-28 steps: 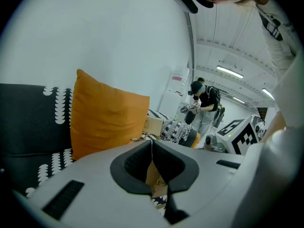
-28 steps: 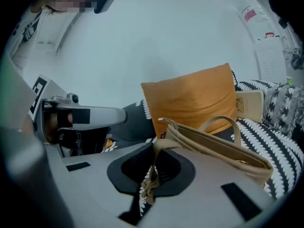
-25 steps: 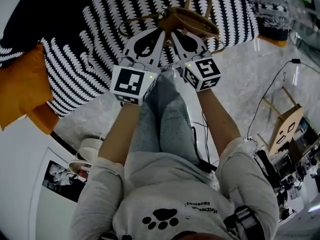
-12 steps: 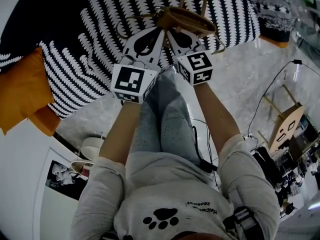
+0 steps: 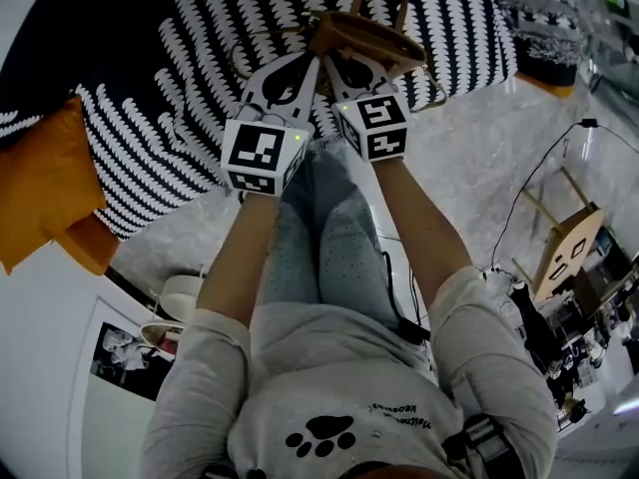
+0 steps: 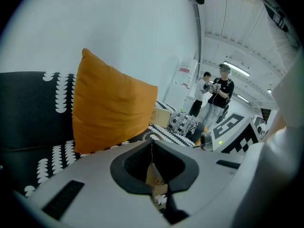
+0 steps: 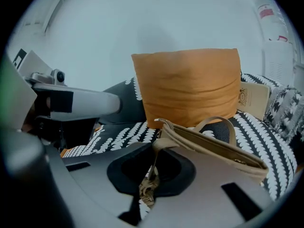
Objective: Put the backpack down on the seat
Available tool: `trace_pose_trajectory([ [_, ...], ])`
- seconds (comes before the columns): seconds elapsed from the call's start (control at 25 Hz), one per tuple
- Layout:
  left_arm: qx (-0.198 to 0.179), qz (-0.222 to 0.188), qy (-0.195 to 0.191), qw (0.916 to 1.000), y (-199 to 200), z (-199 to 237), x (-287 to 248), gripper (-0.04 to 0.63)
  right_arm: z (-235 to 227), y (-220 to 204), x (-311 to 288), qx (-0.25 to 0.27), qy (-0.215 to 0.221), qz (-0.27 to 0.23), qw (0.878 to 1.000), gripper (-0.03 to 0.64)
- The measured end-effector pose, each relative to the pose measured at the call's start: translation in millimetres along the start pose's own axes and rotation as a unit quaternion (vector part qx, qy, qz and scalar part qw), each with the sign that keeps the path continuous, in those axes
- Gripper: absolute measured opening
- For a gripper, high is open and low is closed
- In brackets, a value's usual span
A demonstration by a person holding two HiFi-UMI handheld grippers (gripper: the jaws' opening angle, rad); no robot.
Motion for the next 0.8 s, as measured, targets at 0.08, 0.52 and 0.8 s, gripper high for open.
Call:
trace_pose_trajectory([
  [0.08, -0.004, 0.007, 0.0, 1.0, 14.9, 21.8, 3.1, 0.023, 9.4, 23.1, -12.9, -0.003, -0.007, 0.002, 1.0, 0.037],
  [0.52, -0.005, 0.016, -0.009, 0.9998, -15.6, -2.7, -23.2, 0.023, -12.1, 3.0, -5.5, -0.01, -0.024, 0.018, 0.999, 0.038],
  [0.8, -0.009, 0.023, -0.012, 0.9996, -24.0, -2.1, -23.7, 0.023, -11.8, -8.0, -10.6, -0.036, -0.026, 0.035, 0.998, 0.153],
])
Point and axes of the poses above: the fingertips, and each gripper's own axes: x backward along the fingers, z to its left, y out of its top, the point moved 6 cm from there along x, backward along the fingers, and after that the axes turned 7 degrees about y, right-handed, at the moved point
